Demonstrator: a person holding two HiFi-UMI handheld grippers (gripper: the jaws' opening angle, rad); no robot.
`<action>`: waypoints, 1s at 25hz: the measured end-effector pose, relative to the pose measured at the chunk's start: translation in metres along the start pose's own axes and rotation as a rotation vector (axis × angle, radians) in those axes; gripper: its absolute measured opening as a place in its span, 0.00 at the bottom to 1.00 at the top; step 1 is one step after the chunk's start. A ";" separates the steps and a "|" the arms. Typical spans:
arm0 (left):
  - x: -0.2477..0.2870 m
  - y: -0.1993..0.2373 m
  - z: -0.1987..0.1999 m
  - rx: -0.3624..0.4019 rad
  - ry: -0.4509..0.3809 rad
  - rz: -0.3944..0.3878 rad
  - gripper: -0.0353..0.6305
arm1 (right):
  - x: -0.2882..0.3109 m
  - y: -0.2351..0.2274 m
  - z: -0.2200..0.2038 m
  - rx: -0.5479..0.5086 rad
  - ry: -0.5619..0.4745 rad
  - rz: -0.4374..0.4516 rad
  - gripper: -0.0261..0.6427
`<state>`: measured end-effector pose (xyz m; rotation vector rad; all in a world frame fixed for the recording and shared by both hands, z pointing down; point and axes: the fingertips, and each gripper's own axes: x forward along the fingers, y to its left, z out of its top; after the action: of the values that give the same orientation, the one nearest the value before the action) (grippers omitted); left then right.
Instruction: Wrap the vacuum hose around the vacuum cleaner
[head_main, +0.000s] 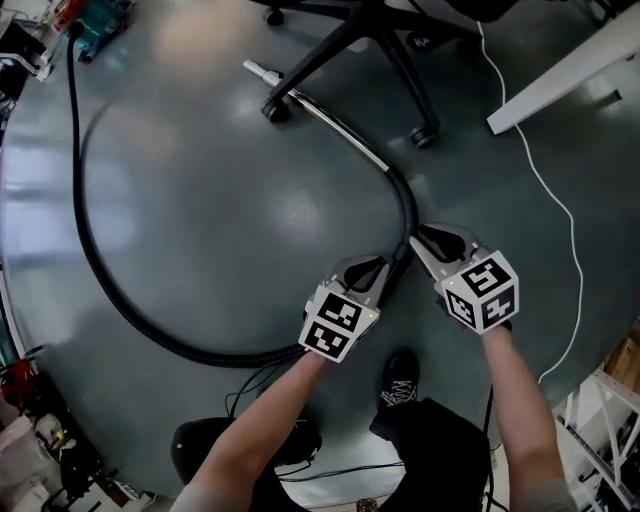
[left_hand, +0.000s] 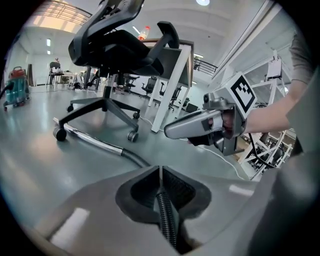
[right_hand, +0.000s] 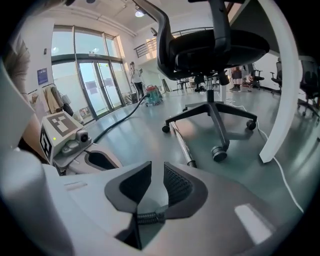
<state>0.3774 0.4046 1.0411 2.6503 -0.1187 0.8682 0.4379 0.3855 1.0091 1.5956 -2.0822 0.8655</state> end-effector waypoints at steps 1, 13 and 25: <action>0.013 0.001 -0.013 -0.005 0.008 0.003 0.07 | 0.008 -0.005 -0.011 -0.007 0.005 0.000 0.19; 0.122 0.007 -0.093 -0.008 0.174 -0.055 0.39 | 0.094 -0.083 -0.093 0.099 0.073 -0.079 0.37; 0.149 0.009 -0.105 -0.083 0.221 -0.056 0.45 | 0.161 -0.121 -0.111 0.173 0.194 -0.092 0.43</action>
<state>0.4377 0.4375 1.2107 2.4505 -0.0247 1.1044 0.5001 0.3228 1.2217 1.6069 -1.8290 1.1458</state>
